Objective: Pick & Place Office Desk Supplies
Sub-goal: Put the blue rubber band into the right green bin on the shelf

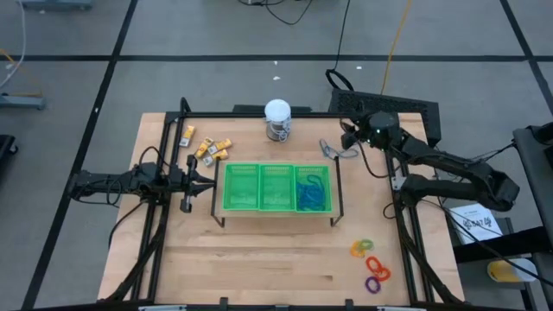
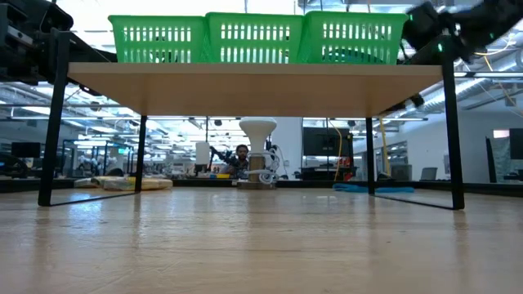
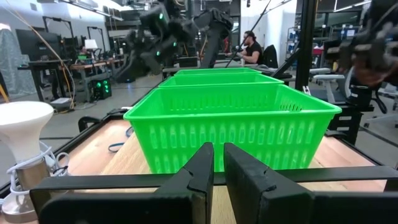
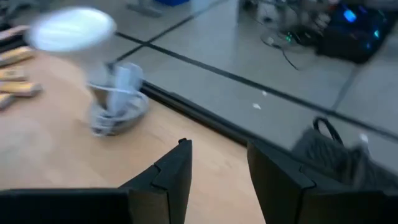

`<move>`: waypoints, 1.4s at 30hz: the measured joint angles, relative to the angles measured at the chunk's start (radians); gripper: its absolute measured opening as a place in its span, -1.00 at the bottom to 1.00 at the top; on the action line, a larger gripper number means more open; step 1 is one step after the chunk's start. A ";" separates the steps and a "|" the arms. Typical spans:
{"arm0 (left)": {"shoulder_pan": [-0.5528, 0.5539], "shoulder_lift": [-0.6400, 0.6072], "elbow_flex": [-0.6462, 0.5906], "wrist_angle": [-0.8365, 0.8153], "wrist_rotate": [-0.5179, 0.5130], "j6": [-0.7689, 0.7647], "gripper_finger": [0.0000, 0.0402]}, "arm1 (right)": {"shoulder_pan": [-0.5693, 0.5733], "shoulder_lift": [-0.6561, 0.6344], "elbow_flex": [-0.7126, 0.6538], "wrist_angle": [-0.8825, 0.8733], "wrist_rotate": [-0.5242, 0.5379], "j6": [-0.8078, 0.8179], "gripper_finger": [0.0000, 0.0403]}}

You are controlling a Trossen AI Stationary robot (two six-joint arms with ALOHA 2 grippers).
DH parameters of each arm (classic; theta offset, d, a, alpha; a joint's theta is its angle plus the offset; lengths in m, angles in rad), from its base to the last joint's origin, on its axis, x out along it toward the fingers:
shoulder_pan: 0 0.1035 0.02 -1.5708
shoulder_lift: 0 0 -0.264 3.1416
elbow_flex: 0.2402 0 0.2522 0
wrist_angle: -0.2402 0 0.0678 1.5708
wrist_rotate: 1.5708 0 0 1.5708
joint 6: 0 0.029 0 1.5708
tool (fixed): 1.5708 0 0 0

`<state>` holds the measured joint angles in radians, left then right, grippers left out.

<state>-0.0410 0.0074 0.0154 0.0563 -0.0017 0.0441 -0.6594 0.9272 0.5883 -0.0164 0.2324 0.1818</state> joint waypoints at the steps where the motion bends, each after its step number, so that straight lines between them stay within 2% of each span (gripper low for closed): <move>1: 0.000 0.000 0.000 0.000 0.000 0.000 -0.78 | -0.016 0.000 -0.029 0.020 -0.001 0.022 -0.28; 5: 0.000 0.000 0.000 0.000 0.000 0.000 -0.78 | -0.051 0.026 -0.141 0.123 -0.012 0.092 -0.30; 9: 0.000 0.000 0.000 0.000 0.000 0.000 -0.78 | -0.064 0.089 -0.166 0.103 -0.059 0.099 -0.28; 17: 0.000 0.000 0.000 0.000 0.000 0.000 -0.78 | -0.072 0.275 -0.061 0.089 -0.139 0.130 -0.17; 22: 0.000 0.000 0.000 0.000 0.000 0.000 -0.78 | -0.081 0.415 0.011 0.090 -0.234 0.146 -0.08; 27: 0.000 0.000 0.000 0.000 0.000 0.000 -0.78 | -0.080 0.526 0.050 0.115 -0.238 0.127 -0.03; 34: 0.000 0.000 0.000 0.000 0.000 0.000 -0.78 | -0.079 0.607 0.059 0.138 -0.238 0.121 -0.05; 42: 0.000 0.000 0.000 0.000 0.000 0.000 -0.78 | -0.072 0.612 0.060 0.155 -0.238 0.120 -0.07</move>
<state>-0.0407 0.0074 0.0154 0.0563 -0.0017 0.0441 -0.7309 1.5387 0.6479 0.1382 -0.0055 0.3019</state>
